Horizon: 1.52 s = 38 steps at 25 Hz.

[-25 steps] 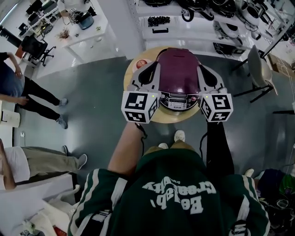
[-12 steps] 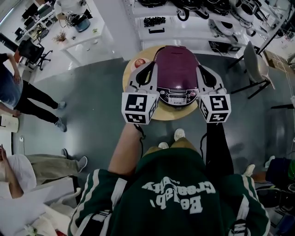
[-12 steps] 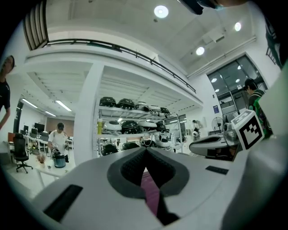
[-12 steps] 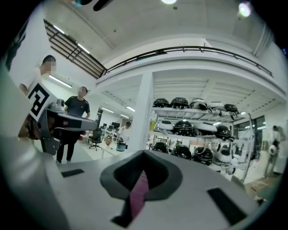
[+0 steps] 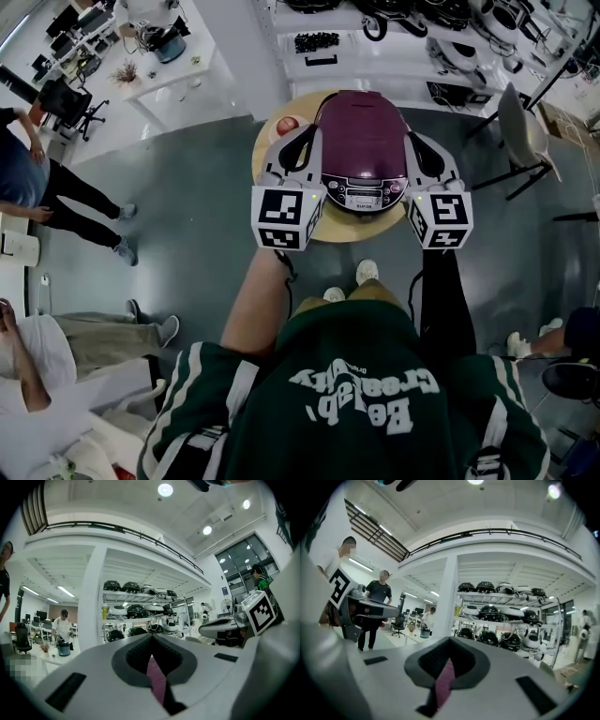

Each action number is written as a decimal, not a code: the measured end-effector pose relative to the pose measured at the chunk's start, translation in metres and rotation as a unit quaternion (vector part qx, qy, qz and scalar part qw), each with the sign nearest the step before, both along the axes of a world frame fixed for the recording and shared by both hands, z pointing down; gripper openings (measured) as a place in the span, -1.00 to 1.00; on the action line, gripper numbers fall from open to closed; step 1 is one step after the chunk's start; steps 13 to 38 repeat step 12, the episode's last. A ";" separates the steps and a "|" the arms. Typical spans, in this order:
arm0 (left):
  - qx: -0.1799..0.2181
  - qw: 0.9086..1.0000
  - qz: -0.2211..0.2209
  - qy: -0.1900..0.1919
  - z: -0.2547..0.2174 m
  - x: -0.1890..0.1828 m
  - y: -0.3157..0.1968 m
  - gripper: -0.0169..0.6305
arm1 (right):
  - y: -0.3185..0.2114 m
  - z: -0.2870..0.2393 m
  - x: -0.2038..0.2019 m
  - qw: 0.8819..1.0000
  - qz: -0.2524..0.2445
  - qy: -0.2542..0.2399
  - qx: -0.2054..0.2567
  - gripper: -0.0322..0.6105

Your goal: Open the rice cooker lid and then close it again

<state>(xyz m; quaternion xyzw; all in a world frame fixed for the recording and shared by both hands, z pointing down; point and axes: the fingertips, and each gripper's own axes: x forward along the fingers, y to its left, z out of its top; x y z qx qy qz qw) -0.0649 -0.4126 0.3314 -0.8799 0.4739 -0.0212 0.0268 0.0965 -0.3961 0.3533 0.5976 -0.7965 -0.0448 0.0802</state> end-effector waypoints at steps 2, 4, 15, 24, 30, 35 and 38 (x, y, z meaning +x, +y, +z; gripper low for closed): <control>-0.001 1.000 0.000 -0.001 0.001 0.000 0.000 -0.96 | -0.001 -0.001 -0.001 1.000 -0.001 0.001 0.001 -0.89; 0.000 1.000 0.000 -0.001 0.000 -0.002 0.001 -0.96 | 0.000 -0.001 -0.003 1.000 -0.003 0.004 0.001 -0.89; -0.001 1.000 0.004 -0.003 0.002 -0.001 0.004 -0.96 | 0.002 -0.001 -0.005 1.000 -0.005 0.004 0.001 -0.89; -0.001 1.000 0.004 -0.003 0.002 -0.001 0.004 -0.96 | 0.002 -0.001 -0.005 1.000 -0.005 0.004 0.001 -0.89; -0.001 1.000 0.004 -0.003 0.002 -0.001 0.004 -0.96 | 0.002 -0.001 -0.005 1.000 -0.005 0.004 0.001 -0.89; -0.001 1.000 0.004 -0.003 0.002 -0.001 0.004 -0.96 | 0.002 -0.001 -0.005 1.000 -0.005 0.004 0.001 -0.89; -0.001 1.000 0.004 -0.003 0.002 -0.001 0.004 -0.96 | 0.002 -0.001 -0.005 1.000 -0.005 0.004 0.001 -0.89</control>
